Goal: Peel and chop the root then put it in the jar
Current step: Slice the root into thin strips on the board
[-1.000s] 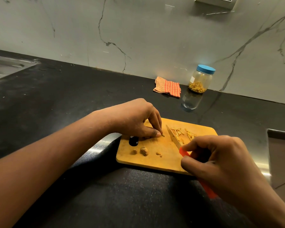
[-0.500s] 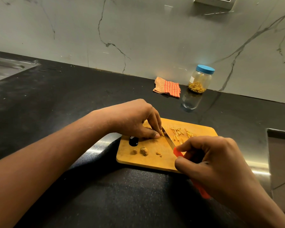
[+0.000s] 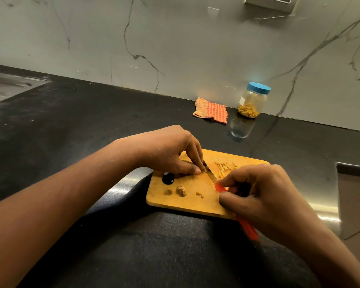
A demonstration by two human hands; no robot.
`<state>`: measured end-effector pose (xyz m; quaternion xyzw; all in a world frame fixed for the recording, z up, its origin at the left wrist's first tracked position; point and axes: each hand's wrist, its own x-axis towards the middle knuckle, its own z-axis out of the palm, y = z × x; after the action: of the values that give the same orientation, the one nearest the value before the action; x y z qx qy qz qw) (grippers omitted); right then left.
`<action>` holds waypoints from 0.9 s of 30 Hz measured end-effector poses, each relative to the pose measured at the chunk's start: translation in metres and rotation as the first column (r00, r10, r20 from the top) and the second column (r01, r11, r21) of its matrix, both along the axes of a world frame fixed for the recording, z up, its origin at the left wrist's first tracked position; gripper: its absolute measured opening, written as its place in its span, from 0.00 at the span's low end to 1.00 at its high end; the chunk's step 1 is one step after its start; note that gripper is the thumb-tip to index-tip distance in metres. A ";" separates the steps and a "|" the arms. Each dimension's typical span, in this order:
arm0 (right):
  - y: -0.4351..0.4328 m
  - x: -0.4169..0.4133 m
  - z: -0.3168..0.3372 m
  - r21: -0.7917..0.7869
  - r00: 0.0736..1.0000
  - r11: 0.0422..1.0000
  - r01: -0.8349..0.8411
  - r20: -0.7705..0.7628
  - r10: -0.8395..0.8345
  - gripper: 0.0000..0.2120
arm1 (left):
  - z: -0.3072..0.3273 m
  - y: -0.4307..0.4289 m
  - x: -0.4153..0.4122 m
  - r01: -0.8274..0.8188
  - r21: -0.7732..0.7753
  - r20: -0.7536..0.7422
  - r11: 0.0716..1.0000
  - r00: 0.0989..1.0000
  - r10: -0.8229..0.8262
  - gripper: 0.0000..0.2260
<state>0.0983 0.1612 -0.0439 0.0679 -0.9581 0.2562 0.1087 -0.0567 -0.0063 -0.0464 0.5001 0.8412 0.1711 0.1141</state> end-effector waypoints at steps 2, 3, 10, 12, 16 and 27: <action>-0.002 -0.002 -0.002 0.000 1.000 1.000 0.003 -0.010 -0.003 0.08 | 0.000 0.000 0.000 0.002 -0.004 -0.003 1.000 1.000 -0.002 0.10; -0.003 -0.002 -0.002 0.000 1.000 1.000 0.003 -0.012 -0.003 0.08 | -0.001 0.001 0.000 0.002 -0.004 -0.006 1.000 1.000 -0.002 0.10; 0.001 0.014 0.003 -0.020 1.000 1.000 0.010 0.001 -0.010 0.07 | 0.000 0.001 0.000 -0.005 -0.004 -0.011 1.000 1.000 0.004 0.10; 0.004 0.018 0.005 -0.016 1.000 1.000 0.020 -0.002 -0.020 0.07 | 0.000 0.001 0.000 -0.001 -0.006 -0.011 1.000 1.000 0.000 0.10; 0.004 0.020 0.006 -0.030 0.998 0.999 0.044 -0.048 -0.045 0.08 | 0.000 0.001 -0.001 0.002 -0.009 0.008 1.000 1.000 -0.001 0.10; -0.001 0.012 -0.002 -0.041 0.999 0.998 0.037 -0.036 -0.039 0.09 | 0.000 -0.001 -0.001 0.013 -0.017 -0.023 1.000 1.000 -0.013 0.10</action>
<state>0.1100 0.1598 -0.0458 0.0522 -0.9517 0.2720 0.1324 -0.0579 -0.0071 -0.0463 0.5065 0.8406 0.1576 0.1099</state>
